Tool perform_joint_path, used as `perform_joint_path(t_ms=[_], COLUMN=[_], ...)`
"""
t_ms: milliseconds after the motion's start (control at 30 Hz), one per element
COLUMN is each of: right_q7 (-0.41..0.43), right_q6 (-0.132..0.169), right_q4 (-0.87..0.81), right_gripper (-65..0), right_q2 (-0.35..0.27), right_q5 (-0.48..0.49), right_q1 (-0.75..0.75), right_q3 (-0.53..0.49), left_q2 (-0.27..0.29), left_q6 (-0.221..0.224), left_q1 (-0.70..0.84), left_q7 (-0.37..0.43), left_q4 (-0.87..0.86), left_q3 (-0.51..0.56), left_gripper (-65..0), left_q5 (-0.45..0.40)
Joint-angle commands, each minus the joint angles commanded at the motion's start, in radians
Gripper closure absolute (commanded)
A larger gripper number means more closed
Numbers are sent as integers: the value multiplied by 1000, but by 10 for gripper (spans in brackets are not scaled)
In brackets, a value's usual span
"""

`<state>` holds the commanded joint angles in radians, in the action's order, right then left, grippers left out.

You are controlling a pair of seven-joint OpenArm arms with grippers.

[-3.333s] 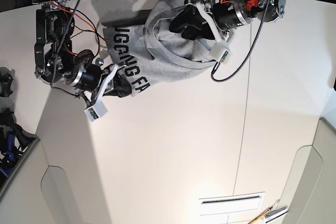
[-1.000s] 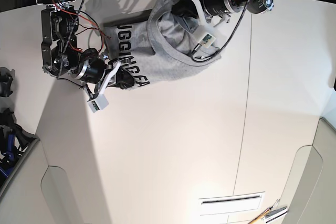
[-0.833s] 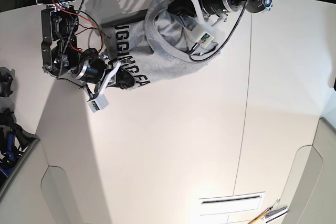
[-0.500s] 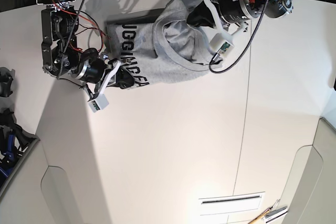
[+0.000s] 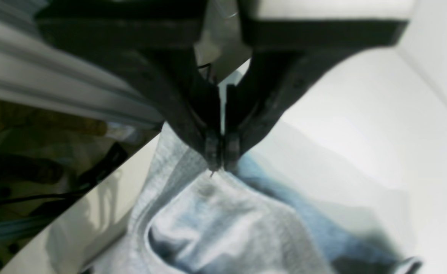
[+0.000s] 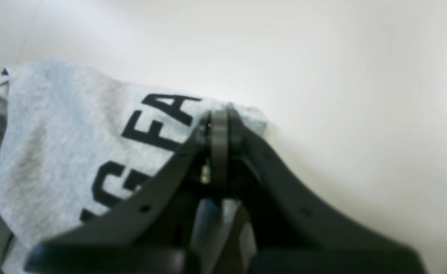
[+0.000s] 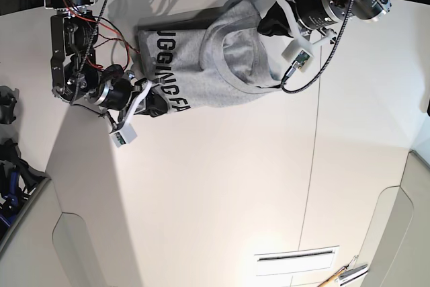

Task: Fold the T-shirt properly
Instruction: 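Pull the loose fabric edge with the left gripper to square the bundle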

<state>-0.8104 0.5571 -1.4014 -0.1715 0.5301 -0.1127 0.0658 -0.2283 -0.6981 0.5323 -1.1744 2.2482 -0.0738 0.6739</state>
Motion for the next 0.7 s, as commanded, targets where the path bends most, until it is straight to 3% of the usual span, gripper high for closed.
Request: perform_joint_path(t_ms=[133,267,367,567,600,667,700], right_q7=[0,0,7,7,7,7,6], right_q6=[0,0,0,0,0,0,0], right_q4=[0,0,0,0,0,0,0], right_gripper=[0,0,0,0,0,0,0], right_q2=[0,0,0,0,0,0,0], right_q5=[-15,-27,-26,-26,-26,-25,-24], right_q1=[0,0,0,0,0,-1,-3], right_q3=[0,0,0,0,0,0,0], left_q2=[-3,-3,-8,-8,-8,-8,-8], left_q6=[0,0,0,0,0,0,0], left_q1=[0,0,0,0,0,0,0], left_q7=[4,4,4,-5,-5,-5,-5], left_q4=[20,24,24,24,24,24,24], left_q3=[-16,-103,-163,-168,-168,-168,-168], left_gripper=[0,0,0,0,-38,-206,-252], left_q5=[-6,-1,47,86,86,85,86])
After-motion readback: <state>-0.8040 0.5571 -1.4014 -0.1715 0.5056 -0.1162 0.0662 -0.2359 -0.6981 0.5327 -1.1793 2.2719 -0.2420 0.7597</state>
